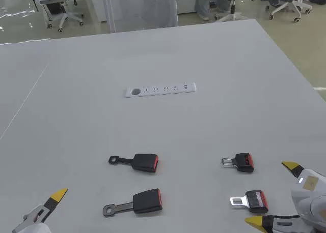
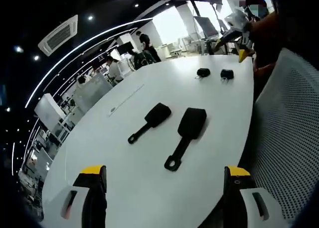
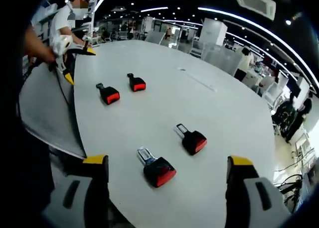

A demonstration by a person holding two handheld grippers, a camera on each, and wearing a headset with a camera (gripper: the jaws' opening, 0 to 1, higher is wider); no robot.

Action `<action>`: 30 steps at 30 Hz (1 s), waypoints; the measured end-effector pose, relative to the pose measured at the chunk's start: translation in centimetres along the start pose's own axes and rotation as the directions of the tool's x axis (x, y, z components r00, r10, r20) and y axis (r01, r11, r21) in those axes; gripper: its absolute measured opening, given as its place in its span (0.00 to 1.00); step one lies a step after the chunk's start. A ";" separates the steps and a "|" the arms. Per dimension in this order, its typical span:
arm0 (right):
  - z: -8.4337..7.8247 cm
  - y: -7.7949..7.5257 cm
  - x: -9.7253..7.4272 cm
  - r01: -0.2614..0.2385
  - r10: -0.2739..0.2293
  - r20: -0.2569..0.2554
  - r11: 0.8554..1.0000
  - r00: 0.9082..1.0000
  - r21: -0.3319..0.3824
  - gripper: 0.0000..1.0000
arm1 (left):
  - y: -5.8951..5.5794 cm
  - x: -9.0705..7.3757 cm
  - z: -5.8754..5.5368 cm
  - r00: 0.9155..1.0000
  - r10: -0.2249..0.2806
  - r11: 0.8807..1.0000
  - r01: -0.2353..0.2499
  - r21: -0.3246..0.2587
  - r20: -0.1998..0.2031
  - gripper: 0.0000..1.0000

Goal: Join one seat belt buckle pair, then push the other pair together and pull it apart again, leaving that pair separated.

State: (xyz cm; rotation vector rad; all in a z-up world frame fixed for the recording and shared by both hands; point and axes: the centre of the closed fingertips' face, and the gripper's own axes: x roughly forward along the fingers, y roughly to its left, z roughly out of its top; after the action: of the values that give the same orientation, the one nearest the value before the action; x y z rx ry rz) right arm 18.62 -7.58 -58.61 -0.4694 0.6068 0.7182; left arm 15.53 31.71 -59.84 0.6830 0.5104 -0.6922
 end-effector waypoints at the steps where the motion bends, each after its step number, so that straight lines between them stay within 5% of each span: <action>1: -0.1 0.3 0.1 -0.010 0.010 -0.006 1.000 1.000 -0.008 0.99 | 0.0 0.0 0.0 1.000 0.000 1.000 0.000 -0.001 0.000 0.98; 30: -0.6 1.1 0.1 -0.007 0.007 0.012 0.998 1.000 0.067 0.99 | -1.1 0.1 -0.7 0.999 -0.039 0.999 0.039 0.009 -0.023 1.00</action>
State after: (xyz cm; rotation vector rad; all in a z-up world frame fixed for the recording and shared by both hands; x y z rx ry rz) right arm 17.72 -7.15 -59.35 -0.4012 0.6200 0.7047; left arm 14.70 31.56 -60.83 0.6919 0.5430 -0.7243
